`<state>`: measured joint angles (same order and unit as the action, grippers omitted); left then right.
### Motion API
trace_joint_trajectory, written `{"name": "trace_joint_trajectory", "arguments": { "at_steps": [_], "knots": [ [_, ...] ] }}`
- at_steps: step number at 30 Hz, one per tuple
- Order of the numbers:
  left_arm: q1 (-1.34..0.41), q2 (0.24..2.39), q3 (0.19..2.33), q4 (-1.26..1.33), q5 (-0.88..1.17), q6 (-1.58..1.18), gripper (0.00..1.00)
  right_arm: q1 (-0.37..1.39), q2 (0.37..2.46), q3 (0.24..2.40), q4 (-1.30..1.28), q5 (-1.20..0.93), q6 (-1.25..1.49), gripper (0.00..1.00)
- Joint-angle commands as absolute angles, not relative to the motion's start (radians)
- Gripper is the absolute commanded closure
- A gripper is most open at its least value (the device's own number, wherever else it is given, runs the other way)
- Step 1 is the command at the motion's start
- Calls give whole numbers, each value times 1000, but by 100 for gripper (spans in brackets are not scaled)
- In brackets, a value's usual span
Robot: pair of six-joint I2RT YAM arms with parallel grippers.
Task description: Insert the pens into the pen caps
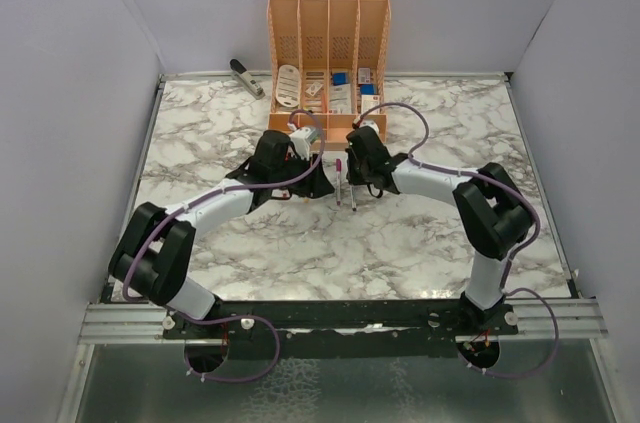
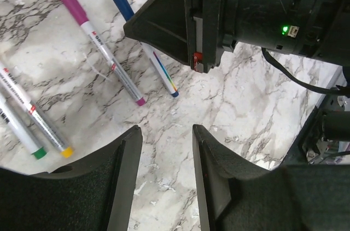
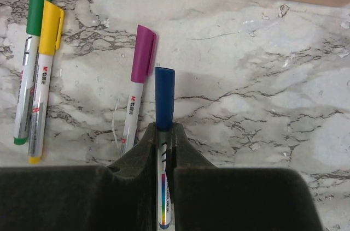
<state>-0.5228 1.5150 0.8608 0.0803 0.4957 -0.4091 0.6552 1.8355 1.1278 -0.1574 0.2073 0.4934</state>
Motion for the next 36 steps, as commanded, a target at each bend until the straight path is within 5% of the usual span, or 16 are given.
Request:
{"name": "trace_joint_trajectory", "arguments": {
  "at_steps": [1,4,11,14,16,27,36],
  "knots": [
    [-494,1455,827,68,420,-392,55,654,1909,1198,-161,244,487,99],
    [-464,1427,801,59,397,-392,54,653,1949,1236,-169,252,480,98],
    [-377,1353,757,14,342,-377,49,652,1984,1285,-202,291,479,64],
    [-363,1336,763,-18,322,-354,27,652,1951,1277,-202,311,473,60],
    [-358,1325,767,-35,304,-344,2,652,1923,1275,-209,330,465,60],
    [-336,1232,792,-145,49,-321,1,609,1661,1160,-226,463,443,59],
    [-249,1219,812,-246,-16,-251,1,299,1443,963,-190,352,459,58]
  ]
}}
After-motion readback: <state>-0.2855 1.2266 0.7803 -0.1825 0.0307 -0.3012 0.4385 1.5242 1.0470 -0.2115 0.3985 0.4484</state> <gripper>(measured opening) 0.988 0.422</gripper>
